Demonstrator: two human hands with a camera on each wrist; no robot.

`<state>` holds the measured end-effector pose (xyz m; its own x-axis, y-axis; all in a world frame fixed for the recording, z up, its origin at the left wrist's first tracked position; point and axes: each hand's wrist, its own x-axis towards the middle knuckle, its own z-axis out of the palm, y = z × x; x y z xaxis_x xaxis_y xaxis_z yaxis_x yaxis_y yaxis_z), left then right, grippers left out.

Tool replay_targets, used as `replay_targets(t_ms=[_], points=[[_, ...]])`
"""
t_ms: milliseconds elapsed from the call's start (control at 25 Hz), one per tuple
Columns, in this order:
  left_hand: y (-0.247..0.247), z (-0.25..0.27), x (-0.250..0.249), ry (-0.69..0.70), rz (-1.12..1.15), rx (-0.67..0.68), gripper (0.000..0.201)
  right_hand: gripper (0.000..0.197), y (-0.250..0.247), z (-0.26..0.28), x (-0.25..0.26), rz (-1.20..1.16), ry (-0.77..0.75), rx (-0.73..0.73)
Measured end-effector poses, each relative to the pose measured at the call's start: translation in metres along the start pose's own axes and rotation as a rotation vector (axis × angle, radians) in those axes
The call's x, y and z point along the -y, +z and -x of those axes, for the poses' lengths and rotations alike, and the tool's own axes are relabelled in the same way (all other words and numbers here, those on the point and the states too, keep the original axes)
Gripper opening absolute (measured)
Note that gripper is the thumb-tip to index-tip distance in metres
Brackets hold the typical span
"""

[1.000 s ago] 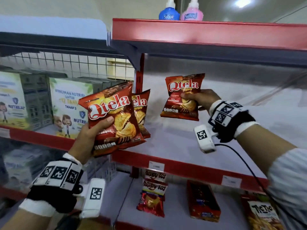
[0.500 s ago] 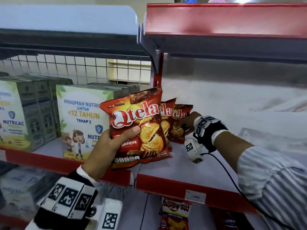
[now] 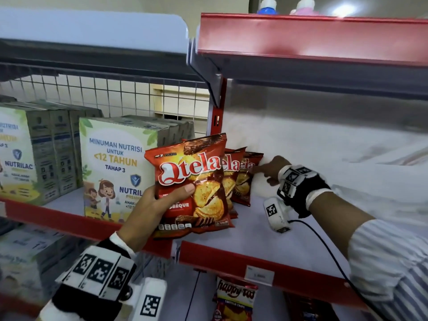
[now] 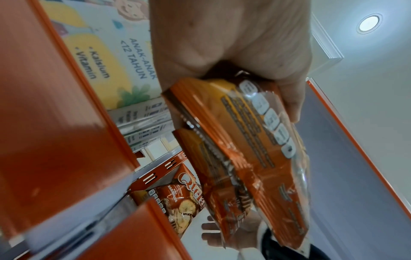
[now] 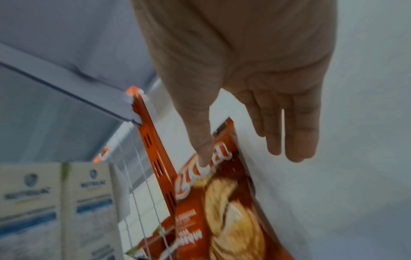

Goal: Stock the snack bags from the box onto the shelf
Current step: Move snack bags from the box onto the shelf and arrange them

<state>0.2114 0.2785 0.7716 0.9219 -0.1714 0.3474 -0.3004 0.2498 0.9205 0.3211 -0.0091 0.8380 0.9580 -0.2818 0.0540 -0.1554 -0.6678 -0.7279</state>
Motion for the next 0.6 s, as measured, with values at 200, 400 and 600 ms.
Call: replay_targets(t_ms=[200,400,600], points=[[0.033,-0.014,-0.001,-0.034,-0.011,0.036,0.075,0.051,-0.032,0.056,0.000,-0.556,-0.254,0.563],[0.066,-0.051,-0.014,-0.112,-0.034,0.068,0.063,0.046,-0.031,0.062,-0.008,-0.533,-0.285,0.445],[0.069,-0.085,-0.020,-0.209,-0.261,0.095,0.065,0.034,-0.016,0.039,-0.014,-0.498,-0.179,0.351]])
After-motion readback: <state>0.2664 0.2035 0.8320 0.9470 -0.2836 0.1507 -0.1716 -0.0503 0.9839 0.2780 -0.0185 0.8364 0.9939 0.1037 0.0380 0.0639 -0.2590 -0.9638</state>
